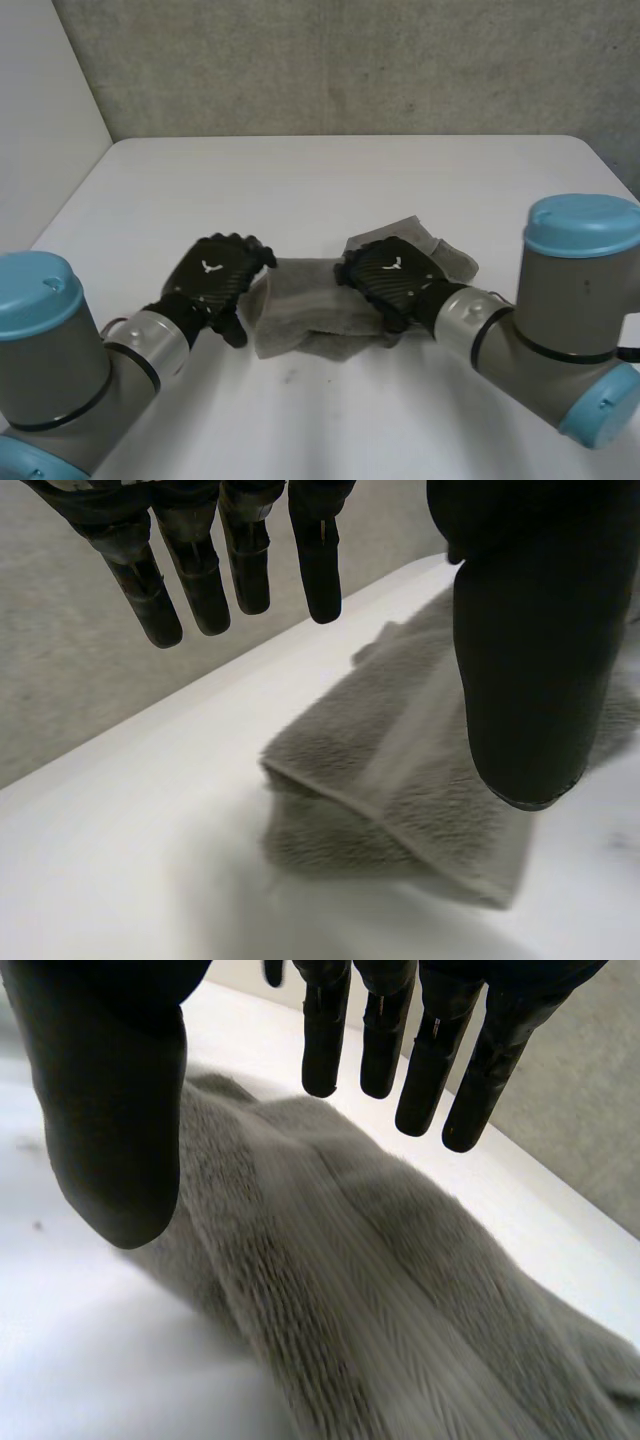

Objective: Fold the towel.

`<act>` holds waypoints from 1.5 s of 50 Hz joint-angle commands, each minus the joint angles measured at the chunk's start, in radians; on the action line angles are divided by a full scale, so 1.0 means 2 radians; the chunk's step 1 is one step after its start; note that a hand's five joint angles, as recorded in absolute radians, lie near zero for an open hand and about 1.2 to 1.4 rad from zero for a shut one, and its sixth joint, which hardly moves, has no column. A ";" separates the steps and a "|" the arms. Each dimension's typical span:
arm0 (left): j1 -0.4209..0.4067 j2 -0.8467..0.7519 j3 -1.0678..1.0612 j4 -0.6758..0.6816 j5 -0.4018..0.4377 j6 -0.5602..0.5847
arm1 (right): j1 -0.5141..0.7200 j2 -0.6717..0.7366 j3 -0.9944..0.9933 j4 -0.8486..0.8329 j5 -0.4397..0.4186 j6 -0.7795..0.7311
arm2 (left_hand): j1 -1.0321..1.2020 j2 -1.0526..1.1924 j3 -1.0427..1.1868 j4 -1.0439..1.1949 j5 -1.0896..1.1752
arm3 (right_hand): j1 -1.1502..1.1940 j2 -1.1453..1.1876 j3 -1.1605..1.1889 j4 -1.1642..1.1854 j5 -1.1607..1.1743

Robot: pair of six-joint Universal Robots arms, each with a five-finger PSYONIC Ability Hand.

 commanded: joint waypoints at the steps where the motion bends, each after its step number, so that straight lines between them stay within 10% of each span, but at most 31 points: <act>1: 0.028 -0.004 0.006 0.003 -0.026 0.002 | 0.067 0.051 -0.059 0.000 0.040 0.000 | -0.031 0.016 0.015 0.015 0.019 | -0.007 -0.011 -0.013 -0.017 -0.006; 25: 0.080 -0.030 0.025 0.000 -0.029 -0.001 | 0.153 0.183 -0.205 0.001 0.128 -0.002 | -0.034 0.013 0.013 0.012 0.016 | 0.187 0.183 0.181 0.177 0.188; 41: 0.078 -0.029 0.021 0.000 -0.028 0.000 | 0.153 0.219 -0.233 0.000 0.131 -0.041 | -0.034 0.013 0.013 0.012 0.016 | 0.105 0.101 0.099 0.095 0.106; 48: 0.076 -0.028 0.020 0.000 -0.027 0.000 | 0.153 0.226 -0.241 -0.001 0.131 -0.040 | -0.034 0.013 0.013 0.012 0.016 | 0.296 0.291 0.289 0.286 0.297; 50: 0.073 -0.029 0.019 0.000 -0.027 0.001 | 0.153 0.217 -0.243 -0.001 0.131 -0.038 | -0.034 0.013 0.013 0.012 0.016 | 0.482 0.478 0.476 0.472 0.484; 75: 0.045 -0.041 0.056 0.001 -0.031 -0.010 | 0.063 -0.034 -0.128 0.121 0.070 0.000 | -0.040 0.007 0.007 0.006 0.010 | 0.483 0.479 0.477 0.473 0.484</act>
